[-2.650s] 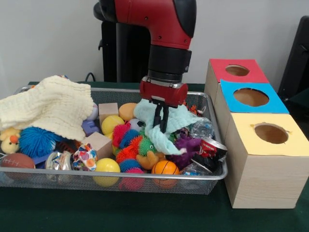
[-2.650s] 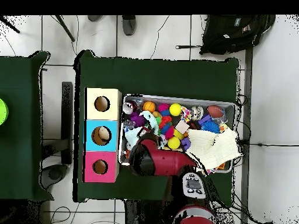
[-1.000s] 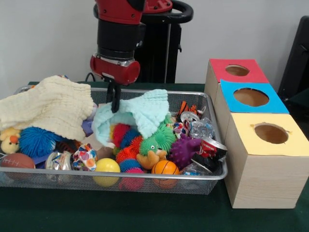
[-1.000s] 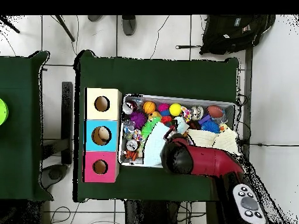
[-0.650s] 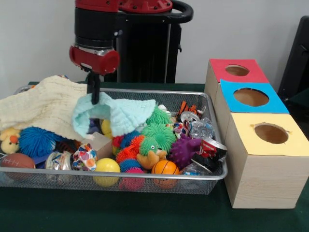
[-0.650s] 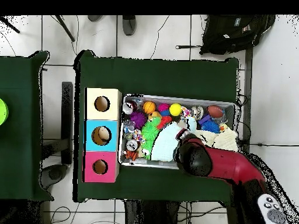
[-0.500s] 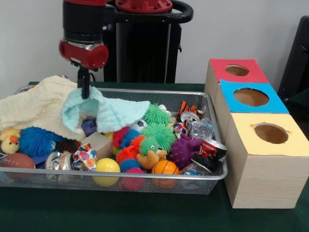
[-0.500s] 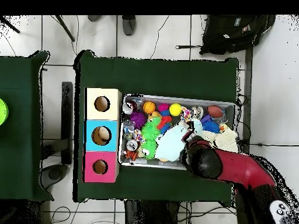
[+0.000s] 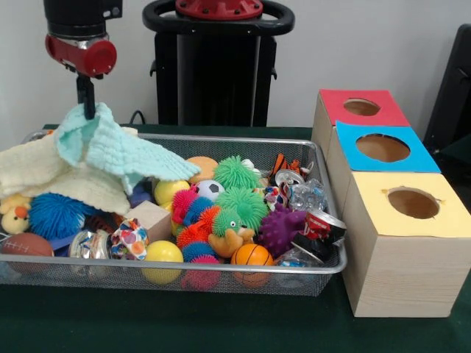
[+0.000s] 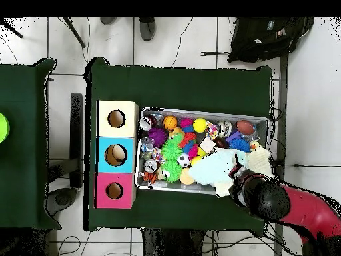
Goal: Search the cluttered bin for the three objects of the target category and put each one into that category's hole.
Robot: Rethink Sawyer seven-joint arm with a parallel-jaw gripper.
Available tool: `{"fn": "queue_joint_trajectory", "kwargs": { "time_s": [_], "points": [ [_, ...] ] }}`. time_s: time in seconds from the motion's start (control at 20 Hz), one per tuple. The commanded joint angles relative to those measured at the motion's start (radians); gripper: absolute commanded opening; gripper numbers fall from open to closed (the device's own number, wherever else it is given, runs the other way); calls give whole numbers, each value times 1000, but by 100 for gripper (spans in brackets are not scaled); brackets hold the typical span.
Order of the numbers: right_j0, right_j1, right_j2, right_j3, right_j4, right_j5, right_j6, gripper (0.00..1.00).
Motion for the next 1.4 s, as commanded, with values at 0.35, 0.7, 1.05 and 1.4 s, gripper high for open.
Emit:
{"fn": "queue_joint_trajectory", "kwargs": {
  "time_s": [0.35, 0.7, 1.05, 1.4],
  "points": [
    [-108, -73, 190, 78, -60, 152, -347, 0],
    [-95, -66, 206, 74, -58, 160, -288, 100],
    [-55, 9, 202, 45, -75, 121, -206, 100],
    [26, -42, 185, 72, -18, 128, -107, 100]
  ]
}}
